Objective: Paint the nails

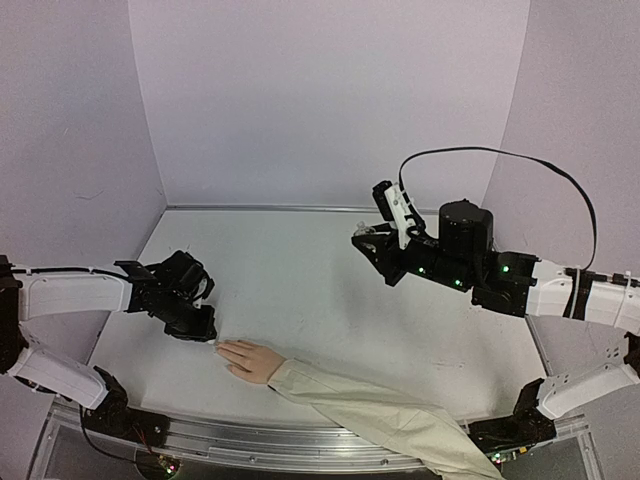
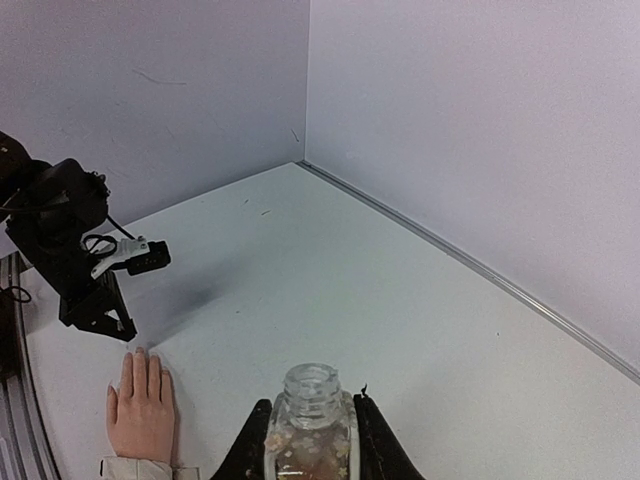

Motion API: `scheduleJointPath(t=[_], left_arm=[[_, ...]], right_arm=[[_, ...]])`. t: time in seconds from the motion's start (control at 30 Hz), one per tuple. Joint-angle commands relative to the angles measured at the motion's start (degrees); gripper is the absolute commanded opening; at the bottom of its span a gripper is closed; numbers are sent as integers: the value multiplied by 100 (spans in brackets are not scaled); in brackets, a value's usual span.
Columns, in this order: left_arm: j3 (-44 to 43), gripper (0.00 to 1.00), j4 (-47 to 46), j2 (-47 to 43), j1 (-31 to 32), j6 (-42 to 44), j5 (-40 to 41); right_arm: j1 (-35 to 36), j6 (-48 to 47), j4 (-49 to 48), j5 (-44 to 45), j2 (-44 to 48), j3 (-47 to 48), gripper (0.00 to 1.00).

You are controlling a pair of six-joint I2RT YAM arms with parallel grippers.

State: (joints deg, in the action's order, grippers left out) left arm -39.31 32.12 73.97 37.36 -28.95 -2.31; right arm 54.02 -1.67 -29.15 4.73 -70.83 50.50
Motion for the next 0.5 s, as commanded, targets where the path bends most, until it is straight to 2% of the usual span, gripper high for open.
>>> scheduleJointPath(t=[0.0,0.27,0.47], left_arm=[[-190,0,-184,96,16,29,407],[-264,0,135,4,8,-34,973],[-535,0,716,-846,8,-58,1202]], right_arm=[[-2,44,-381,10,164,65,0],[3,53,-381,1,196,50,0],[-1,23,-403,26,234,-8,0]])
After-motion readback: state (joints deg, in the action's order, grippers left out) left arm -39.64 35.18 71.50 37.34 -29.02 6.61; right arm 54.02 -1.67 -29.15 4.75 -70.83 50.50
